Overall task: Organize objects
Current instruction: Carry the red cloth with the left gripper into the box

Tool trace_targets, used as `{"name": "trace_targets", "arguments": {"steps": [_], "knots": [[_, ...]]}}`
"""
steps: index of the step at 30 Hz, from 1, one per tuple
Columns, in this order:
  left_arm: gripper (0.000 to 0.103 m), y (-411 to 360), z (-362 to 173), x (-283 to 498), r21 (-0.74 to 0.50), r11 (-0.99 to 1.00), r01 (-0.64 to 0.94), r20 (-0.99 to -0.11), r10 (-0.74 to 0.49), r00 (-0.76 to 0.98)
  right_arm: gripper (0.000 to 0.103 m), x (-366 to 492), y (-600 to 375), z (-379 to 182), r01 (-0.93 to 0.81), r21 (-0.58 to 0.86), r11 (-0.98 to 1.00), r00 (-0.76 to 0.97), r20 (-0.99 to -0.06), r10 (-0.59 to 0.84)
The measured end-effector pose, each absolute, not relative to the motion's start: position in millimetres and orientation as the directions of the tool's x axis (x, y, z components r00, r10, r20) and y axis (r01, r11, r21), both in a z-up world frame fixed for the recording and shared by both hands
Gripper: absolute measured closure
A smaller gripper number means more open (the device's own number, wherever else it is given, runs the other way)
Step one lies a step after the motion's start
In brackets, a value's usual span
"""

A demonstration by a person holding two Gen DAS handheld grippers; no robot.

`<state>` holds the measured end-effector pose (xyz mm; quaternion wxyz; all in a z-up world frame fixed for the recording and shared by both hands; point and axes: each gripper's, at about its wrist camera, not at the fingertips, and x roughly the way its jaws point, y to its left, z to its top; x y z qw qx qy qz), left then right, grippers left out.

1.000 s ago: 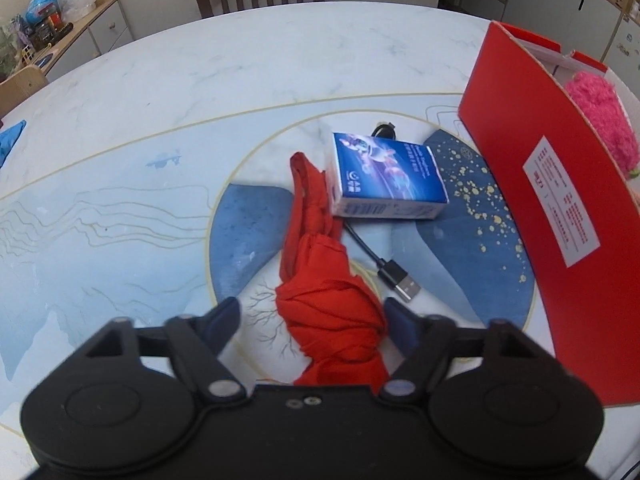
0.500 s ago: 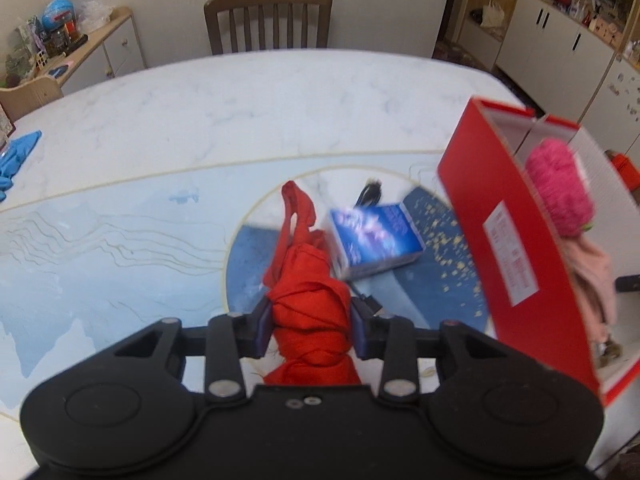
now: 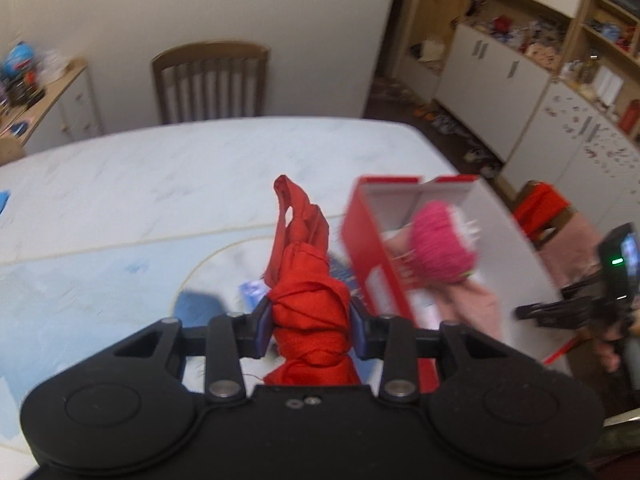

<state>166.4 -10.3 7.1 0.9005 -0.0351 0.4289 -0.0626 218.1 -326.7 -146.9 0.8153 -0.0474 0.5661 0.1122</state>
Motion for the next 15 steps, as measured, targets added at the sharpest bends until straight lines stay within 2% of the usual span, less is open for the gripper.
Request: {"name": "trace_targets", "arguments": {"steps": [6,15], "knots": [[0.067,-56.2,18.9,178.1,-0.153,0.968,0.198,-0.757,-0.244,0.606,0.098,218.8,-326.4,-146.9,-0.238,0.048,0.97,0.335,-0.934,0.129],[0.067,-124.4,5.8,197.9,-0.135,0.939,0.318,-0.773,-0.3,0.559,0.098,219.1,-324.6,-145.4,-0.24,0.051,0.969,0.338,-0.932,0.132]]}}
